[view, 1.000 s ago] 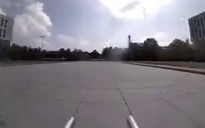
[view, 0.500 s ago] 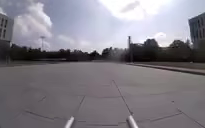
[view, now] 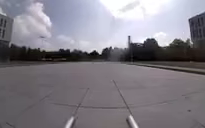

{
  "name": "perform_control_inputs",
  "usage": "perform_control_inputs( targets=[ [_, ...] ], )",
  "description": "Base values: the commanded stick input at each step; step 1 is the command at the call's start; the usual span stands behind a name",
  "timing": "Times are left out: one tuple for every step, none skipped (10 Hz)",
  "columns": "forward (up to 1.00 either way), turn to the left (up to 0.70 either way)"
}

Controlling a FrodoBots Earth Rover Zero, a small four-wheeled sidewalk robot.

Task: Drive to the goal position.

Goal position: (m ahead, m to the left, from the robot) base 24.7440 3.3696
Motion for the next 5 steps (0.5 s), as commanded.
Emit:
perform_control_inputs(
  targets=[
    [0.7,0.05],
    [0.7,0.05],
    [0.7,0.05],
    [0.7,0.05],
    [0.7,0.05]
  ],
)
